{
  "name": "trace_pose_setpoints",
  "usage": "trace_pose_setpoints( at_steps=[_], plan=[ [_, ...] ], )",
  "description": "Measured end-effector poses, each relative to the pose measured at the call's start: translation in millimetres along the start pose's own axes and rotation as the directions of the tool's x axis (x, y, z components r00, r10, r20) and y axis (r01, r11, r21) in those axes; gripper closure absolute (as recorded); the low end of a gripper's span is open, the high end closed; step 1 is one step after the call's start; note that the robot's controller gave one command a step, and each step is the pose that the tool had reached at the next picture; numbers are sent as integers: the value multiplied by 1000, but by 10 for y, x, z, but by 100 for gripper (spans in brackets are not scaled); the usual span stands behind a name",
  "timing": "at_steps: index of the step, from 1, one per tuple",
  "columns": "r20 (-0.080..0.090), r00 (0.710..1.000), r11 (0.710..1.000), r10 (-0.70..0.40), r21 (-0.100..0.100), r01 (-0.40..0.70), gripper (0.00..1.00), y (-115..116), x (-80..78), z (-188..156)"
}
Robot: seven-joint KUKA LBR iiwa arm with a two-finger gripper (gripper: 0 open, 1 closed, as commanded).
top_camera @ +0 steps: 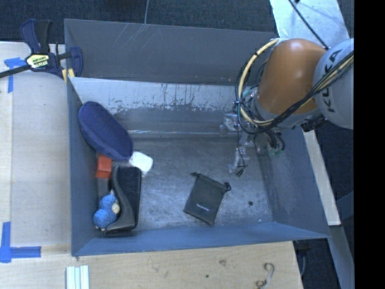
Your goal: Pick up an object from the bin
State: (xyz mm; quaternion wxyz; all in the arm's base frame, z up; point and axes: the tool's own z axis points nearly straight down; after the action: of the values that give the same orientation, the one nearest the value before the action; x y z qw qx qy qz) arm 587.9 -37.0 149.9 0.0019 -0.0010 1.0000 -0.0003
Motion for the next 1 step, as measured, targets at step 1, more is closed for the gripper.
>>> trace_pose_setpoints(
  at_steps=[1],
  plan=[
    [-6, 960, 960, -281, -3, 281, 0, 79, 493, 404]
  ],
)
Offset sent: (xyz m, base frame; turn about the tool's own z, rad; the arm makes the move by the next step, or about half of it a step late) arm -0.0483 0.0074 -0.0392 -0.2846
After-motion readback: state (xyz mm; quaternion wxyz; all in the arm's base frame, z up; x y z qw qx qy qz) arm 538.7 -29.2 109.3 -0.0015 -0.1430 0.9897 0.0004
